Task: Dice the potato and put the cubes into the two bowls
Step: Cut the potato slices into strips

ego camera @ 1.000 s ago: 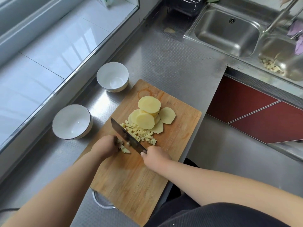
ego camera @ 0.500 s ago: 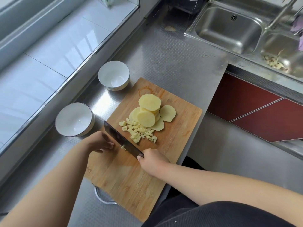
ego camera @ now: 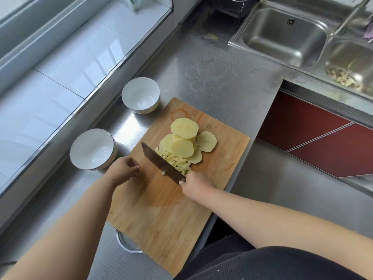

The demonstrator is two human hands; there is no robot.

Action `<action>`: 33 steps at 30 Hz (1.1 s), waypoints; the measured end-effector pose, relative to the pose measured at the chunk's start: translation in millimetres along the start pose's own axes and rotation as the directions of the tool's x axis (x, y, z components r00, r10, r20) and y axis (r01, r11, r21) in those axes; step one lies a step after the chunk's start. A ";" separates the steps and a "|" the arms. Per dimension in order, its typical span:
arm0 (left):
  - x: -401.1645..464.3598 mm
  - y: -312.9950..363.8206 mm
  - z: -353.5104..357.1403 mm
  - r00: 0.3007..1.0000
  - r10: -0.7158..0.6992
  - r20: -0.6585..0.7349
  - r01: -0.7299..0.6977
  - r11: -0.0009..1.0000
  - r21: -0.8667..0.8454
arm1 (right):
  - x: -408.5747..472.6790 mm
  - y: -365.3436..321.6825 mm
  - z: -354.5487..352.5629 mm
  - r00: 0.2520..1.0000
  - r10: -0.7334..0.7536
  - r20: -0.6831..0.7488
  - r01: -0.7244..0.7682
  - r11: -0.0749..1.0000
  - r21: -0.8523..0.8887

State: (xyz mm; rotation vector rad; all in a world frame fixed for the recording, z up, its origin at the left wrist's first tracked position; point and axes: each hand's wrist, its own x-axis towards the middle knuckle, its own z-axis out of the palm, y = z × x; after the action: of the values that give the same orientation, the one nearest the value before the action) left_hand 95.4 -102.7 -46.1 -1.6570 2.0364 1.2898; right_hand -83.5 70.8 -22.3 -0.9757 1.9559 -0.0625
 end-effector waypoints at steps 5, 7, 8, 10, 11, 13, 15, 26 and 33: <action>-14.4 7.2 32.6 0.774 0.394 -0.496 -0.232 0.905 0.357 | 7.5 8.0 -13.8 1.000 0.012 0.026 -0.011 1.000 -0.012; -22.6 7.6 50.0 0.642 0.590 -0.489 -0.304 0.782 0.545 | 9.1 9.7 -20.7 0.999 0.017 0.046 -0.019 0.999 0.047; -26.1 7.9 58.5 0.613 0.657 -0.439 -0.339 0.720 0.605 | 10.8 10.4 -24.8 0.998 0.017 0.054 -0.021 0.997 0.071; -30.1 7.5 72.3 0.616 0.726 -0.305 -0.404 0.624 0.669 | 13.8 10.3 -33.4 0.998 0.025 0.060 -0.033 0.991 0.131; -30.1 6.2 78.3 0.634 0.734 -0.242 -0.419 0.590 0.690 | 15.1 9.9 -38.3 0.998 0.033 0.059 -0.043 0.984 0.175; -29.8 4.7 86.1 0.683 0.713 -0.159 -0.421 0.562 0.712 | 19.5 10.5 -45.8 0.998 0.040 0.053 -0.052 0.966 0.253; -27.7 8.2 88.4 0.709 0.692 -0.135 -0.414 0.563 0.716 | 21.9 12.7 -52.2 0.998 0.032 0.053 -0.047 0.951 0.307; -21.7 41.0 94.9 0.796 0.601 -0.072 -0.372 0.580 0.724 | 21.6 31.5 -75.3 0.992 -0.017 0.122 -0.034 0.914 0.405; -22.7 37.6 88.3 0.809 0.468 -0.354 -0.206 0.791 0.576 | 23.2 47.6 -98.9 0.982 -0.183 0.043 0.183 0.983 0.025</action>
State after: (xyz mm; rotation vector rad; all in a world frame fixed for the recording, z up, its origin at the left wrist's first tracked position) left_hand 39.9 -23.6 -65.6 -1.4697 2.7692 0.3074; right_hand -192.7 56.1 -1.1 -1.1318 1.8172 -0.1637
